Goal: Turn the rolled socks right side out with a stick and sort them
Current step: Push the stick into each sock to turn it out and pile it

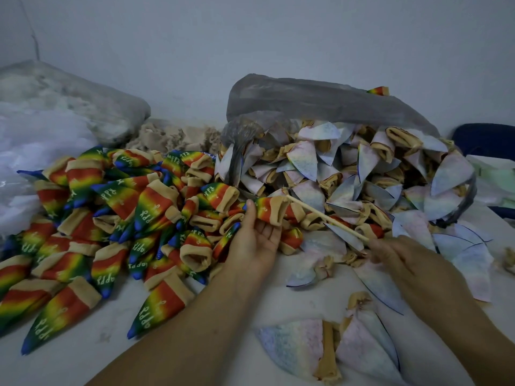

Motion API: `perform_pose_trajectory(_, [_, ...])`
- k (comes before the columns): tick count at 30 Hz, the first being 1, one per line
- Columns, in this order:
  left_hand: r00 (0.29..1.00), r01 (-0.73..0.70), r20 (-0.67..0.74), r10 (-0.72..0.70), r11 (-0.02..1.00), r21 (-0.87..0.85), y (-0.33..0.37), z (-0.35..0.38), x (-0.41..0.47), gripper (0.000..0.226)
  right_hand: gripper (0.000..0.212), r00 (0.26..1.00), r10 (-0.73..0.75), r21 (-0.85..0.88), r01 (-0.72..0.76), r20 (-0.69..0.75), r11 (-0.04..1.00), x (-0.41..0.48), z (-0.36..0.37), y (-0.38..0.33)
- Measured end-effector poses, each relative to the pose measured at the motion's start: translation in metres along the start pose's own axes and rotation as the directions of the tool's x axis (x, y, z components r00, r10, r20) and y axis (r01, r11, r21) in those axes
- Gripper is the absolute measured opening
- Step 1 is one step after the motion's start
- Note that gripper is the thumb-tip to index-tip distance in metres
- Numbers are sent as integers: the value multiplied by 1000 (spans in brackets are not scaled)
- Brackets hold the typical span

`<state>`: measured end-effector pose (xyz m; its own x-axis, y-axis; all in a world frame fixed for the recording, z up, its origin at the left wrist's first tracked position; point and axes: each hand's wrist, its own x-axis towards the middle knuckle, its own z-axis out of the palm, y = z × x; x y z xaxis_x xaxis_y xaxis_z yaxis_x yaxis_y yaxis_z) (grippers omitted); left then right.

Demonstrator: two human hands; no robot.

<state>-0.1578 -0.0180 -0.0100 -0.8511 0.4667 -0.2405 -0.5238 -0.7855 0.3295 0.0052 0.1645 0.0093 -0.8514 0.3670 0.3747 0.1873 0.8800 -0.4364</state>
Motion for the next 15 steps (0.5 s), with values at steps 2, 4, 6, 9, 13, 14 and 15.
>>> perform_pose_trajectory(2, [1000,0,6,-1,1000,13,-1,-1,1,26,88,1000,-8,-91,10,26,996,2,-5,3])
perform_pose_trajectory(4, [1000,-2,13,2,999,45,-2,-2,2,27,109,999,-9,-148,15,43,989,4,-6,5])
perform_pose_trajectory(6, [1000,-10,15,9,997,74,-3,-2,2,28,93,1000,-11,-153,11,-4,988,5,-4,4])
perform_pose_trajectory(9, [999,-23,31,19,992,126,-3,-1,1,29,75,1000,6,-157,-9,-20,988,5,-3,1])
perform_pose_trajectory(13, [995,-82,82,61,954,290,-8,2,-1,33,78,1000,-9,-170,9,4,985,3,-5,-5])
perform_pose_trajectory(14, [991,-112,106,78,925,363,-10,2,-2,33,78,1000,-16,-194,17,3,981,3,-4,-7])
perform_pose_trajectory(15, [988,-137,129,88,888,440,-14,3,-3,31,73,1000,-23,-216,23,6,976,4,-1,-8])
